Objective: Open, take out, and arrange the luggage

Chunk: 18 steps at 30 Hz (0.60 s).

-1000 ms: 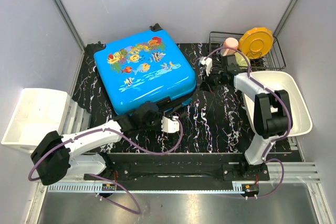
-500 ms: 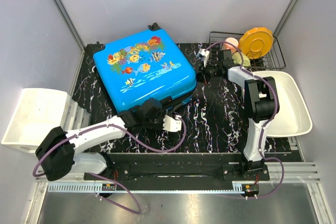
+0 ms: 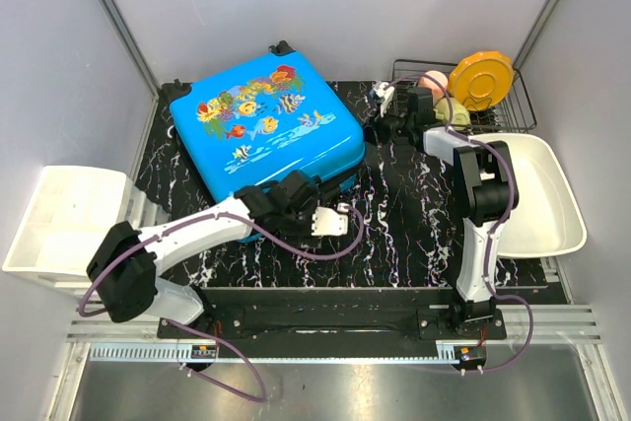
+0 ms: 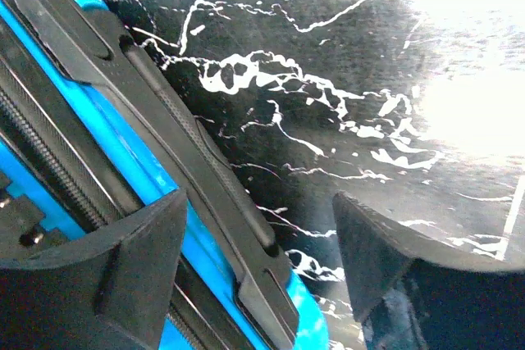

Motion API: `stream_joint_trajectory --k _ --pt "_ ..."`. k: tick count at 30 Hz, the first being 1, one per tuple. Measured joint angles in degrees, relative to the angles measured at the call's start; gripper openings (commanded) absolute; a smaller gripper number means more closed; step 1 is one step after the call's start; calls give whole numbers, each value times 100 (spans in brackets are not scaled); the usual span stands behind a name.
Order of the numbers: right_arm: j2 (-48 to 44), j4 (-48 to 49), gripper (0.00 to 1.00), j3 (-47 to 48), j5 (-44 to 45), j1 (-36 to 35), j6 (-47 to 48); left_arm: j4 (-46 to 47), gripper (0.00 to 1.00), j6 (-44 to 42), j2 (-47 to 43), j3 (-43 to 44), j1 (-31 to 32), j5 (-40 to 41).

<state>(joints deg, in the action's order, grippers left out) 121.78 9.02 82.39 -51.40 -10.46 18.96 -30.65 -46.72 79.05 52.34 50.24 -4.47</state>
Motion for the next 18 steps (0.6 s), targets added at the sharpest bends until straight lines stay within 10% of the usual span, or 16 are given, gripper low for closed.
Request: stream_joint_trajectory --k 8,18 --pt "-894 -321 82 0 868 116 221 -1856 91 540 352 2205 -37 -568" --pt "-2100 -1644 92 92 1482 138 87 -2304 98 951 564 4527 -1364 -1283"
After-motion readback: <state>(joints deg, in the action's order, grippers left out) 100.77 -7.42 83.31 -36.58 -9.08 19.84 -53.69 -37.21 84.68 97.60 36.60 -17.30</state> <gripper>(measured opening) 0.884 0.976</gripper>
